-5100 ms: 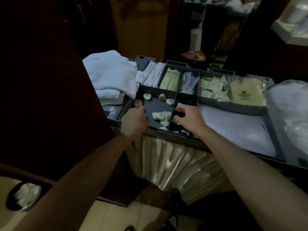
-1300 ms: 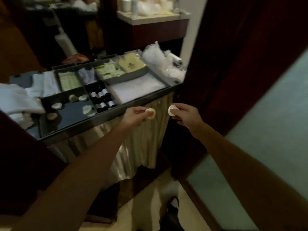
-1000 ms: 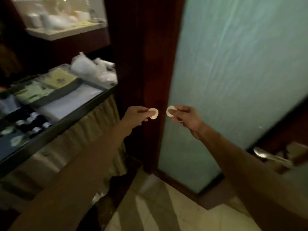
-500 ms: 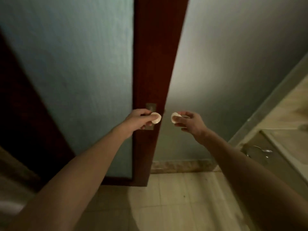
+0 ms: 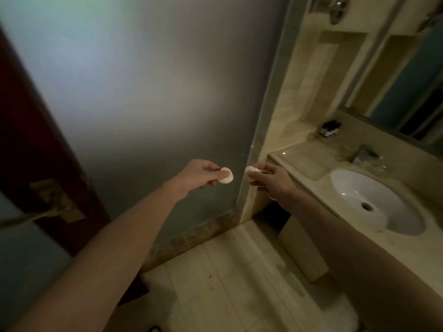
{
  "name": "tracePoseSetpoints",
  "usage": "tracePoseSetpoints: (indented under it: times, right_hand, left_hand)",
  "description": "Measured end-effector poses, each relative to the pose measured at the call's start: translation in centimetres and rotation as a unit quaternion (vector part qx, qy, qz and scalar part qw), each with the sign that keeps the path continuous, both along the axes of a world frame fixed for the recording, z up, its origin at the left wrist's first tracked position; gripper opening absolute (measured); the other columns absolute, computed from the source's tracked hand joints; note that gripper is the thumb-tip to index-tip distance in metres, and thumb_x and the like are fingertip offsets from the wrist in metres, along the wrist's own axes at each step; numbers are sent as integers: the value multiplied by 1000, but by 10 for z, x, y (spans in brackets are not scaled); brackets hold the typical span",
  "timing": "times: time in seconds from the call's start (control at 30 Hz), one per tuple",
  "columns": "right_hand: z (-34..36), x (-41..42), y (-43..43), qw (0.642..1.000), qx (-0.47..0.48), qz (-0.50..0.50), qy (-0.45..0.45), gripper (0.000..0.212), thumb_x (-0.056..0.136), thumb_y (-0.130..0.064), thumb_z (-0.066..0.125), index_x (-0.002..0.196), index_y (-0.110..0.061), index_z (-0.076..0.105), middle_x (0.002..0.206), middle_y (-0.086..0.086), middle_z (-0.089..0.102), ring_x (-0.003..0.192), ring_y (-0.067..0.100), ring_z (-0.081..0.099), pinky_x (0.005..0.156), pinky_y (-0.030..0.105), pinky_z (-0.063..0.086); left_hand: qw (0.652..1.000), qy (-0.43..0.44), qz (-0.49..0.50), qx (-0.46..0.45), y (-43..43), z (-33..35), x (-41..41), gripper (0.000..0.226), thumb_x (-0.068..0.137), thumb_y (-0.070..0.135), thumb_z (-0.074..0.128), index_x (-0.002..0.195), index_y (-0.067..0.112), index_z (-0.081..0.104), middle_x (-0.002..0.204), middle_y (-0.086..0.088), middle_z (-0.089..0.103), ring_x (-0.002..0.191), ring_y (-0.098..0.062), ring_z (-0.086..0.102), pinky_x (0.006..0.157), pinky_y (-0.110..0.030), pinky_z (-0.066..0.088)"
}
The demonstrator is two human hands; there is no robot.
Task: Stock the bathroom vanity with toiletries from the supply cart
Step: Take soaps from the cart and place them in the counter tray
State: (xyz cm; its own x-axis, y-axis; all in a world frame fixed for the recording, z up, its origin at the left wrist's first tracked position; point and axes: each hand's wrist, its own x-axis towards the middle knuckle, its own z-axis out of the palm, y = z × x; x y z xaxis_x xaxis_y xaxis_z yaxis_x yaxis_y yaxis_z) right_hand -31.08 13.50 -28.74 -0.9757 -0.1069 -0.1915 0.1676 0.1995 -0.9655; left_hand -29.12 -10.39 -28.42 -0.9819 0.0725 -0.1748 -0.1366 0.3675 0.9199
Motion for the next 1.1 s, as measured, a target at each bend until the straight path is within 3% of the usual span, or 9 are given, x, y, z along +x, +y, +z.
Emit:
tracePoseSetpoints:
  times: [0.13, 0.27, 0.4, 0.5, 0.63, 0.77, 0.83, 0.93, 1.1]
  right_hand:
    - [-9, -27, 73, 996, -20, -80, -19, 27, 86, -16, 80, 110, -7, 71, 96, 10, 74, 77, 19, 68, 71, 33, 55]
    - [-13, -42, 112, 990, -27, -137, -22, 23, 89, -10, 75, 110, -5, 70, 91, 10, 71, 72, 19, 65, 57, 22, 55]
    - [-25, -85, 165, 982, -18, -187, -31, 24, 89, -16, 75, 112, -13, 71, 102, 12, 73, 79, 21, 70, 69, 28, 59]
    - [-30, -126, 201, 973, -18, -226, -43, 22, 91, -12, 72, 113, -15, 73, 108, 17, 71, 79, 23, 70, 75, 33, 62]
    - [-37, -173, 235, 961, -30, -271, -53, 22, 97, -10, 63, 115, -15, 74, 103, 18, 71, 77, 24, 70, 70, 30, 60]
    - [-52, -198, 267, 950, -50, -298, -77, 21, 97, -7, 60, 114, -9, 72, 99, 19, 69, 79, 28, 71, 76, 35, 62]
    - [-60, -207, 287, 945, -66, -308, -86, 21, 97, -6, 61, 115, -8, 70, 97, 18, 68, 80, 28, 71, 79, 37, 62]
    - [-72, -219, 318, 937, -95, -323, -97, 24, 94, -4, 65, 117, -6, 68, 96, 18, 67, 83, 29, 71, 81, 37, 62]
    - [-91, -243, 376, 934, -126, -321, -90, 36, 88, 2, 72, 123, 0, 63, 101, 19, 66, 86, 31, 71, 81, 36, 62]
  left_hand:
    - [997, -10, -71, -5, 72, -3, -58, 26, 86, 41, 77, 106, 24, 75, 93, 5, 75, 78, -5, 66, 67, -24, 45]
    - [994, -22, -107, 4, 116, -16, -102, 25, 88, 38, 76, 110, 26, 76, 99, 5, 76, 80, -6, 65, 64, -22, 43]
    - [986, -28, -165, 7, 175, -27, -173, 21, 92, 34, 72, 112, 28, 75, 92, 9, 74, 77, -5, 63, 64, -20, 43]
    - [982, -28, -187, 20, 215, -33, -227, 25, 92, 30, 73, 116, 23, 74, 86, 9, 73, 65, 1, 62, 55, -11, 44]
    - [977, -28, -211, -4, 256, -43, -291, 16, 86, 30, 79, 102, 26, 78, 79, 4, 74, 62, -4, 63, 50, -12, 44]
    - [974, -38, -220, -27, 295, -59, -338, 25, 83, 27, 83, 103, 12, 76, 73, -1, 71, 52, 1, 60, 44, -10, 41]
    - [971, -53, -231, -37, 317, -66, -352, 25, 84, 28, 82, 102, 12, 75, 78, -2, 73, 60, -3, 64, 52, -13, 47]
    - [965, -74, -249, -38, 353, -80, -370, 24, 83, 35, 81, 100, 20, 74, 90, -3, 76, 78, -11, 67, 73, -28, 53]
    - [953, -95, -282, -55, 412, -89, -394, 25, 84, 39, 80, 102, 21, 75, 93, 1, 75, 83, -10, 67, 67, -23, 47]
